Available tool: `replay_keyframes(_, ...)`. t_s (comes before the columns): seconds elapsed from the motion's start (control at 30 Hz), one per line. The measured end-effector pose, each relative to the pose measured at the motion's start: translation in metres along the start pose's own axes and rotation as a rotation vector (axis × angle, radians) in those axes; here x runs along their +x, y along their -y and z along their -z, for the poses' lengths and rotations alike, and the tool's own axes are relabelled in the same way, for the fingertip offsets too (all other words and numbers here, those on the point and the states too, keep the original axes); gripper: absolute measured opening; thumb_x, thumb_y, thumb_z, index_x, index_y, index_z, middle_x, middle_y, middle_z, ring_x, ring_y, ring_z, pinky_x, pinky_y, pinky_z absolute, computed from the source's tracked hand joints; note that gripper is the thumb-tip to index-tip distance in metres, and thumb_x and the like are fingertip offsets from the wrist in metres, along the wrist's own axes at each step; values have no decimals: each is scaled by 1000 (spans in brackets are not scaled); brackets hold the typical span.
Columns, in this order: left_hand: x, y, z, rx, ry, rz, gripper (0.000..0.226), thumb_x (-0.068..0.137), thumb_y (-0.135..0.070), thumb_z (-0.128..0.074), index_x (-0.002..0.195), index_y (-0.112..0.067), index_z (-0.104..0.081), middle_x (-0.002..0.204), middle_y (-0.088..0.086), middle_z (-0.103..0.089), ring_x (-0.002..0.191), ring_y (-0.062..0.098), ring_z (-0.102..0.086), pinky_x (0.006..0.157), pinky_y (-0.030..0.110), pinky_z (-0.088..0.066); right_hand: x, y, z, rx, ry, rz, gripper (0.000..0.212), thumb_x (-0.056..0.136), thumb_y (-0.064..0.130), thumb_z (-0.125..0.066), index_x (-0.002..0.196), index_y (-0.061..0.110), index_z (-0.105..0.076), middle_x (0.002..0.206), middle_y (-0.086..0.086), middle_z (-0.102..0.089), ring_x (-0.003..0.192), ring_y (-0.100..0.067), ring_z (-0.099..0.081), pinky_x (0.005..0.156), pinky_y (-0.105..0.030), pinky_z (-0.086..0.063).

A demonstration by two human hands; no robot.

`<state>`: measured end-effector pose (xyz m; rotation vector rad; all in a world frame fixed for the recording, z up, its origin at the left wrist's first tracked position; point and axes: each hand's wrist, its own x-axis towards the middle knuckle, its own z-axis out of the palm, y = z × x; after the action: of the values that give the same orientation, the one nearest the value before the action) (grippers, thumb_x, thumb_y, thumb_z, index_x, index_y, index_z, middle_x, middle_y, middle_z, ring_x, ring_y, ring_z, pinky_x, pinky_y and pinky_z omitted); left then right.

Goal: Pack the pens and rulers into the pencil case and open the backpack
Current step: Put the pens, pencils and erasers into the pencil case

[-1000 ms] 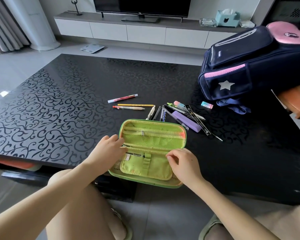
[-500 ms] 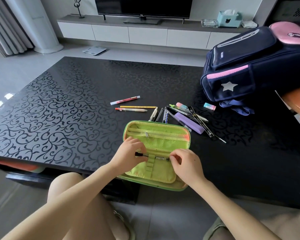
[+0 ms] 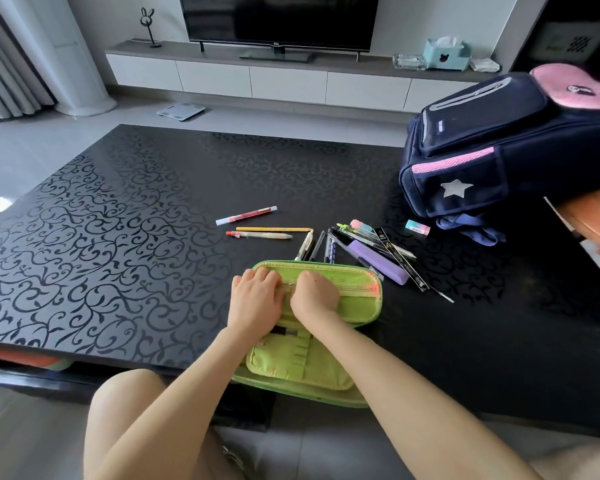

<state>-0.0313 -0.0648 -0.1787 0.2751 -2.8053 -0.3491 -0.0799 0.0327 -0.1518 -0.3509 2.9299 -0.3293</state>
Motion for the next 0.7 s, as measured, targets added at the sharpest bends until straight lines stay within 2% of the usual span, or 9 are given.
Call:
replay_keyframes(0.1, 3, 1, -3, 67, 49, -14, 21, 90, -32, -49, 94, -13, -56, 97, 4, -59, 91, 27, -50, 80, 38, -36, -1, -10, 6, -16, 47, 74, 40, 95, 18, -49, 59, 15, -31, 61, 2, -41, 69, -24, -49, 50, -27, -35)
replay_keyframes(0.17, 2, 0, -3, 95, 65, -28, 22, 91, -33, -47, 95, -12, -54, 98, 5, -59, 93, 28, -50, 82, 38, -35, -4, -15, 10, -48, 76, 135, 41, 95, 22, -47, 59, 15, -30, 58, 2, -36, 65, -24, -47, 42, -26, -27)
replay_keyframes(0.3, 1, 4, -4, 94, 38, -48, 18, 89, -32, -53, 91, -13, -56, 90, 4, -59, 86, 28, -51, 77, 39, -36, -9, -40, 22, -162, 35, 119, 37, 92, 7, -45, 57, 13, -35, 56, 2, -38, 51, -16, -41, 41, -24, -23)
replay_keyframes(0.33, 1, 5, -3, 96, 30, -51, 17, 87, -30, -56, 88, -14, -56, 87, 4, -59, 82, 28, -52, 74, 39, -37, -10, -52, 28, -191, 29, 101, 32, 91, 5, -44, 60, 12, -41, 59, 1, -43, 54, -17, -47, 43, -23, -26)
replay_keyframes(0.4, 1, 6, -4, 107, 21, -63, 14, 83, -27, -64, 82, -14, -57, 79, 4, -58, 75, 28, -52, 69, 37, -38, -10, -80, 43, -228, 38, 55, 18, 92, 7, -45, 80, 8, -58, 79, -3, -61, 79, -24, -62, 54, -23, -36)
replay_keyframes(0.47, 0, 7, -5, 91, 10, -68, 13, 80, -24, -68, 81, -15, -58, 77, 3, -58, 72, 28, -52, 68, 36, -37, -11, -105, 57, -209, 31, 54, 17, 94, 17, -47, 94, 9, -62, 95, -7, -66, 95, -28, -64, 65, -28, -40)
replay_keyframes(0.57, -1, 11, -7, 21, -10, -44, 9, 79, -22, -69, 85, -19, -62, 81, 2, -60, 74, 28, -53, 69, 35, -33, 5, -128, 72, -69, -109, 105, 27, 94, 25, -46, 71, 14, -56, 79, -8, -61, 77, -30, -58, 61, -30, -34)
replay_keyframes(0.6, -1, 13, -7, -5, -16, -34, 9, 80, -23, -69, 86, -21, -63, 83, 1, -61, 75, 28, -53, 70, 35, -33, 19, -132, 74, -46, -180, 109, 28, 94, 24, -45, 72, 12, -58, 79, -9, -59, 77, -30, -55, 61, -30, -34)
replay_keyframes(0.7, 0, 15, -5, -123, -2, 5, 9, 79, -29, -64, 87, -25, -66, 86, -1, -62, 80, 26, -53, 73, 34, -32, 66, -136, 68, -152, -233, 183, 27, 94, 24, -47, 104, 9, -67, 103, -9, -63, 95, -31, -52, 76, -36, -40)
